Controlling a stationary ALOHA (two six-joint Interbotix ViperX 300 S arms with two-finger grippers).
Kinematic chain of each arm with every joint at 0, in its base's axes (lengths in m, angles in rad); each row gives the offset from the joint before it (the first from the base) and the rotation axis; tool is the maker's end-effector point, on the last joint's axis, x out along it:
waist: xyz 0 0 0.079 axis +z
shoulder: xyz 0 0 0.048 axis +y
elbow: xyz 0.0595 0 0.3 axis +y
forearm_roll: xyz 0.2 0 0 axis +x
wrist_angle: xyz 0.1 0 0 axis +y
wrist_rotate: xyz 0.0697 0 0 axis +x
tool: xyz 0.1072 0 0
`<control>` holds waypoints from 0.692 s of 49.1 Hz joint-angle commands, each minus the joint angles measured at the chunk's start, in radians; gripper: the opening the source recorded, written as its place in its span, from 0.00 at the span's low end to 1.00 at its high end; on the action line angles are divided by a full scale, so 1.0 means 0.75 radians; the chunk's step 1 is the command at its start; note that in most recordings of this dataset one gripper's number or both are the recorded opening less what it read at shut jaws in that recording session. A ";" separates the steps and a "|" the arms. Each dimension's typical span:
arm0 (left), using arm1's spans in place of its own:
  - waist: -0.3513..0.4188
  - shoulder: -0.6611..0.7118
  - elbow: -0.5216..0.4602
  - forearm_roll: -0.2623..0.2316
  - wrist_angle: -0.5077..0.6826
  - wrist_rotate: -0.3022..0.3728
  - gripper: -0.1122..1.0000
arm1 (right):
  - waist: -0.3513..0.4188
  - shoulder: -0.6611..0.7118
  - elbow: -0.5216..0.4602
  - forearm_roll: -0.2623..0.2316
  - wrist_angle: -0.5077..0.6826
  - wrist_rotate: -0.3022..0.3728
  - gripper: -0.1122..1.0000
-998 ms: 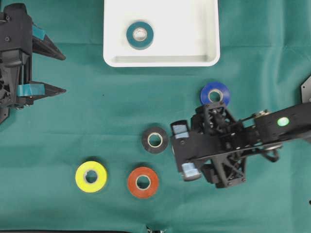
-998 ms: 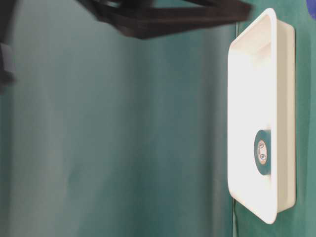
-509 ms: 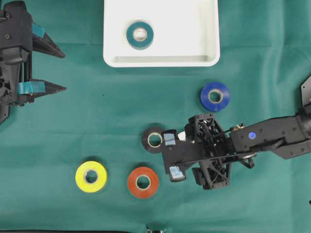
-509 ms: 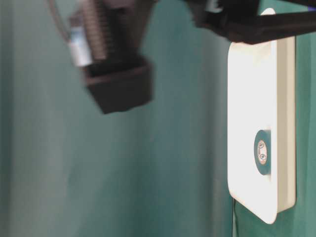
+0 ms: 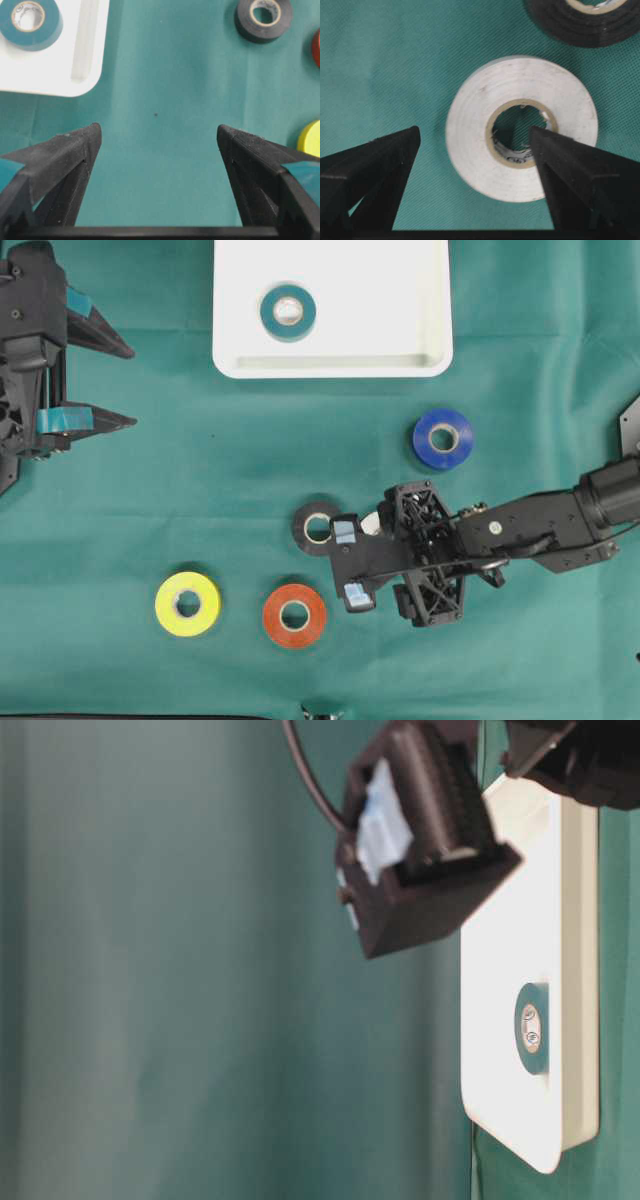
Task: Pick up the tape from a random location and place it into the white case.
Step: 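Lower the right gripper fingers into the white roll's core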
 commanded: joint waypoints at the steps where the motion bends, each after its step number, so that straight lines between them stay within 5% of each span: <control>1: 0.004 0.000 -0.018 0.002 -0.014 -0.002 1.00 | -0.002 -0.014 -0.002 -0.002 -0.029 0.002 0.93; 34: 0.004 0.000 -0.018 0.002 -0.022 -0.002 1.00 | -0.031 0.008 0.022 -0.002 -0.057 0.020 0.91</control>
